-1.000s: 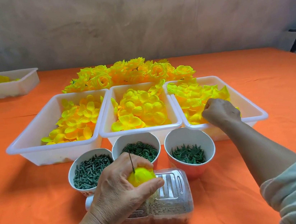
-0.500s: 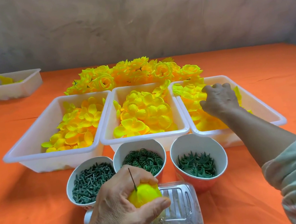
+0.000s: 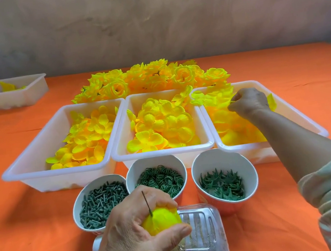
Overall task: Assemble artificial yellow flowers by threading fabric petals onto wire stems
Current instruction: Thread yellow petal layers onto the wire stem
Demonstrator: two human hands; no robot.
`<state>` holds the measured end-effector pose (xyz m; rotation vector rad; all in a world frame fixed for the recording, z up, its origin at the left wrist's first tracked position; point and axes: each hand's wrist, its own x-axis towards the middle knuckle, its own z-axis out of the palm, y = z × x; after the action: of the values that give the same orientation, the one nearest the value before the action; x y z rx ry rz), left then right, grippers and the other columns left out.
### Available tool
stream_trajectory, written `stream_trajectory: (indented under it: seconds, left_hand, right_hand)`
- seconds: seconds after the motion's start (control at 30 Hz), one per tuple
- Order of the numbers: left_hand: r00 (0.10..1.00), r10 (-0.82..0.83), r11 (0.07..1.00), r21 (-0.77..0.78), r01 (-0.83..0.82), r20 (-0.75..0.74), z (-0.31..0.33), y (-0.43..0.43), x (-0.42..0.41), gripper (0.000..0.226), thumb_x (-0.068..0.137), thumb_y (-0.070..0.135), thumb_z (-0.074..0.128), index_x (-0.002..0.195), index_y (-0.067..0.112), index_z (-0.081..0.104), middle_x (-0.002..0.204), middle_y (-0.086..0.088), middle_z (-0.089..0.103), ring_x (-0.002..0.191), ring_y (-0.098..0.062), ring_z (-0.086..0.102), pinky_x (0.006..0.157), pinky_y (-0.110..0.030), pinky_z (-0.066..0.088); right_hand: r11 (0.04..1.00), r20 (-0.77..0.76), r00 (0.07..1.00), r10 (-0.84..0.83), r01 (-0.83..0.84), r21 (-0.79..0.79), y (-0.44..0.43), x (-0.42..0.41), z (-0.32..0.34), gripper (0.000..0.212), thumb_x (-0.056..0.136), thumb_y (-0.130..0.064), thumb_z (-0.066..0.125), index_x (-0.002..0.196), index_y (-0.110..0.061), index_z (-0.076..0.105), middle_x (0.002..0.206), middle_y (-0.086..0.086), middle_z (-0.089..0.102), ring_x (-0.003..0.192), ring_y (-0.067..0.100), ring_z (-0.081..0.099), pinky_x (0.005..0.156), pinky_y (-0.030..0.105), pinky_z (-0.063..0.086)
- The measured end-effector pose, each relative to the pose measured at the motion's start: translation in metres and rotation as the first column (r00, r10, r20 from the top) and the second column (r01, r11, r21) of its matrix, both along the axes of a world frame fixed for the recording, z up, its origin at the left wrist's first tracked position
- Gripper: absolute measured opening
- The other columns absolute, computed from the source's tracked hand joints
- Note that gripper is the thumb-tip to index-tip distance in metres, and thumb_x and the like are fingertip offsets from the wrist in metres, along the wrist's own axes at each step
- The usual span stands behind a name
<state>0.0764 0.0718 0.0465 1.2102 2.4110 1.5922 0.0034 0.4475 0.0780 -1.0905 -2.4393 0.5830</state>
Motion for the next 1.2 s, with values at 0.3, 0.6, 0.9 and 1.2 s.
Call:
stream_trajectory:
  seconds: [0.3, 0.6, 0.9, 1.2]
  left_hand:
    - [0.999, 0.011, 1.0, -0.008, -0.012, -0.04, -0.002, -0.004, -0.001, 0.043, 0.06, 0.061, 0.076, 0.086, 0.027, 0.073, 0.09, 0.015, 0.07, 0.089, -0.006, 0.067, 0.075, -0.017, 0.051]
    - [0.997, -0.02, 1.0, -0.01, 0.019, -0.074, 0.002, -0.01, 0.0, 0.05, 0.065, 0.078, 0.067, 0.089, 0.035, 0.072, 0.092, 0.015, 0.068, 0.089, -0.003, 0.066, 0.075, -0.02, 0.05]
    - [0.989, -0.137, 0.986, 0.101, 0.13, 0.058, 0.022, -0.03, -0.007, 0.079, 0.063, 0.091, 0.052, 0.124, 0.042, 0.059, 0.126, 0.018, 0.061, 0.121, -0.003, 0.056, 0.093, -0.014, 0.042]
    - [0.896, -0.124, 0.907, 0.414, -0.072, 0.426, 0.064, -0.037, -0.013, 0.059, 0.057, 0.076, 0.076, 0.097, 0.034, 0.07, 0.106, -0.008, 0.069, 0.095, -0.023, 0.071, 0.081, -0.034, 0.054]
  right_hand:
    - [0.707, -0.667, 0.743, -0.046, -0.448, -0.547, -0.055, 0.059, 0.032, 0.013, 0.083, -0.006, 0.064, 0.078, -0.018, 0.061, 0.074, 0.002, 0.068, 0.066, 0.015, 0.066, 0.063, 0.029, 0.056]
    - [0.442, -0.764, 0.644, 0.048, -0.699, -0.562, -0.153, 0.106, 0.043, 0.016, 0.09, -0.003, 0.057, 0.085, -0.018, 0.053, 0.069, 0.0, 0.07, 0.058, 0.014, 0.065, 0.056, 0.029, 0.055]
    - [0.318, -0.807, 0.584, 0.088, -0.784, -0.533, -0.193, 0.132, 0.068, 0.021, 0.087, -0.001, 0.057, 0.101, -0.017, 0.057, 0.078, 0.004, 0.072, 0.064, 0.018, 0.066, 0.057, 0.032, 0.055]
    - [0.181, -0.827, 0.53, 0.187, -0.846, -0.501, -0.228, 0.141, 0.072, 0.031, 0.073, -0.01, 0.064, 0.102, -0.018, 0.061, 0.078, 0.007, 0.069, 0.063, 0.02, 0.066, 0.052, 0.032, 0.056]
